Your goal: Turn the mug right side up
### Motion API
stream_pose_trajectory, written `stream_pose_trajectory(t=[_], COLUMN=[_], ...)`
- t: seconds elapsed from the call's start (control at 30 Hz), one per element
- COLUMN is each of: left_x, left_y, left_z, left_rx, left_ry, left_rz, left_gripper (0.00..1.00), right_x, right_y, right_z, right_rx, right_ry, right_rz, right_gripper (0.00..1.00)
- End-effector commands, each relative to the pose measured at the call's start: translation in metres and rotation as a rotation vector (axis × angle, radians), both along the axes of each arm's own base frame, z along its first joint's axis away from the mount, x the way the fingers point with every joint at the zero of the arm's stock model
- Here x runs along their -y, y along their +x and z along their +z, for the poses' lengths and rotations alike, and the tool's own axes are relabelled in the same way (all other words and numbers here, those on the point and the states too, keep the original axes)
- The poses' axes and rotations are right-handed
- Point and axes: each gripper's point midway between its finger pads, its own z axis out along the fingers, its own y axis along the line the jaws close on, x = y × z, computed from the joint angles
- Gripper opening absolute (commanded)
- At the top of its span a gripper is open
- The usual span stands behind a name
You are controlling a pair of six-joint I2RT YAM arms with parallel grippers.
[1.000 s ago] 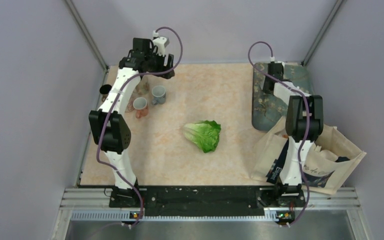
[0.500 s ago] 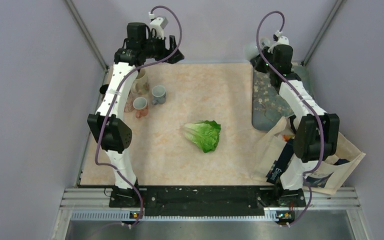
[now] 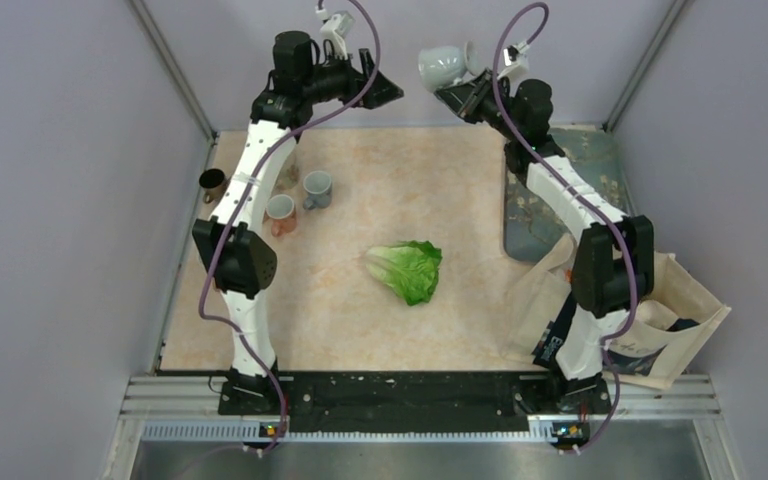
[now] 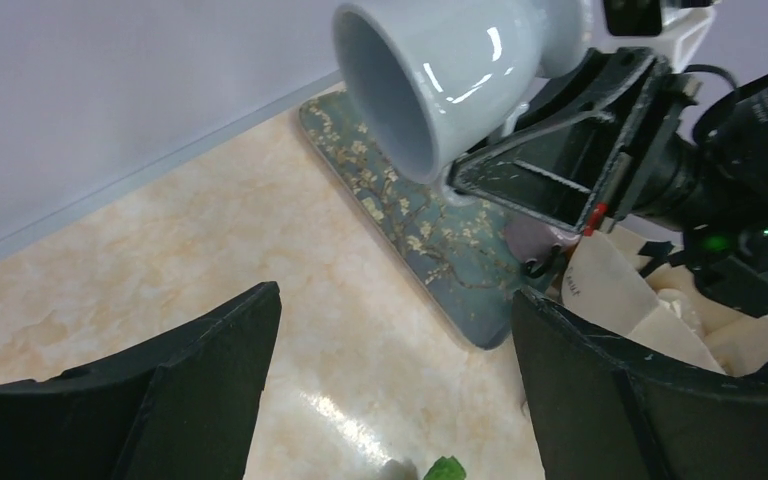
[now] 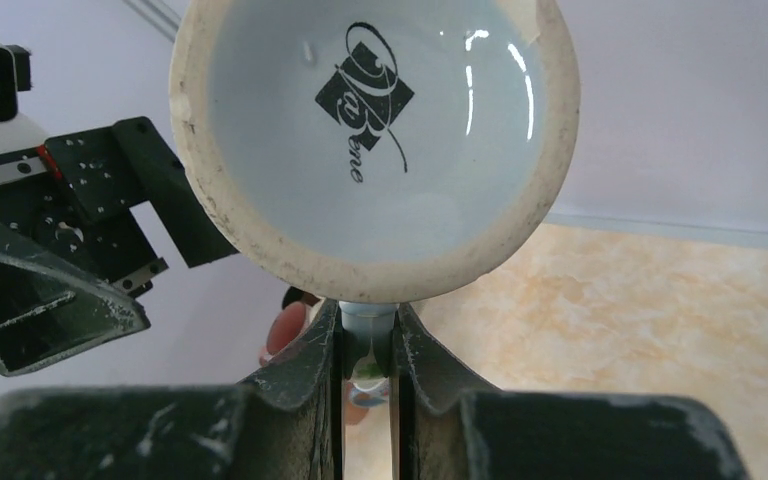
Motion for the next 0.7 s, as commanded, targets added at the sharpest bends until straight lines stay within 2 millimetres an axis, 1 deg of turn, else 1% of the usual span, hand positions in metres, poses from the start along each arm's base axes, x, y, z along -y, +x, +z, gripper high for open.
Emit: stream_pose_trajectory(t=[0.0, 0.1, 0.2, 0.33, 0.53, 0.63, 0.67], left_x=[0.018, 0.022, 0.026, 0.029, 0.030, 0.032, 0.033], left_y=[-0.006, -0.004, 0.003, 0.013, 0.018, 0.017, 0.016], left_z=[0.034, 0.039, 0.043, 0.036, 0.029, 0.032, 0.038], left_rx=[0.056, 0.061, 0.075, 0.032, 0.006, 0.020, 0.044], left_ry=[-0.127, -0.166, -0.196, -0.231, -0.244, -0.250, -0.259], left_rz=[-0.077, -0.082, -0.070, -0.043, -0.031, -0.041, -0.049], left_gripper=[0.88, 0.87, 0.87, 0.86, 0.84, 0.83, 0.82], right_x=[-0.021, -0.029, -0.035, -0.040, -0.044, -0.050, -0.054], right_y=[-0.009, -0.008, -0.009, -0.013, -0.017, -0.019, -0.019], right_z=[0.067, 0.069, 0.069, 0.072, 0.076, 0.076, 0.073], right_rx=[0.186, 0.184, 0.183, 0.176, 0.179, 0.177, 0.164], right_ry=[0.111, 0.124, 0.142, 0.181, 0.200, 0.206, 0.213], right_rz=[0.087, 0.111, 0.139, 0.168, 0.178, 0.198, 0.212], right_gripper=[0.00, 0.00, 0.00, 0.00, 0.00, 0.00, 0.00])
